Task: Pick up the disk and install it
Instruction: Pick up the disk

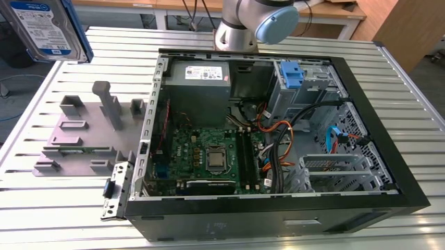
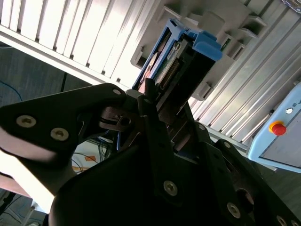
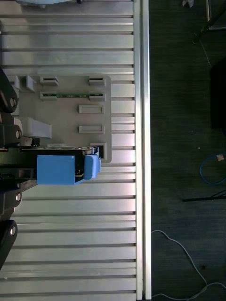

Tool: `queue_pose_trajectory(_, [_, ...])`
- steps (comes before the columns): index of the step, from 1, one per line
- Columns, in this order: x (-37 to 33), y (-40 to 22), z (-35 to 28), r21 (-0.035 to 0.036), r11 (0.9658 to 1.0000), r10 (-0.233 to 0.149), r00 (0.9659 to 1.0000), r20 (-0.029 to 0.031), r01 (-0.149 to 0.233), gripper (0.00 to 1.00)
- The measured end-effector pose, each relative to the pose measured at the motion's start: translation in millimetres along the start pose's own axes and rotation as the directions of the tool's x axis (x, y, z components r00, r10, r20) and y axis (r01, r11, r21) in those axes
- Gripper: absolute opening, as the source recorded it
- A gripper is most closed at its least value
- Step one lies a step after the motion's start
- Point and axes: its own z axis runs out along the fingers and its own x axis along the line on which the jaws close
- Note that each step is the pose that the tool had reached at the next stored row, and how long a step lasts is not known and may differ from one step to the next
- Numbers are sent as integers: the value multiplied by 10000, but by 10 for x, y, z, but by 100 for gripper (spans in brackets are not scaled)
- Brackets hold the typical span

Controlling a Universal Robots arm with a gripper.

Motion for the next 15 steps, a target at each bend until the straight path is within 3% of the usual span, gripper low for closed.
queue_pose_trajectory(15, [-4, 1, -84, 0, 10000, 0, 10000, 0, 0, 35])
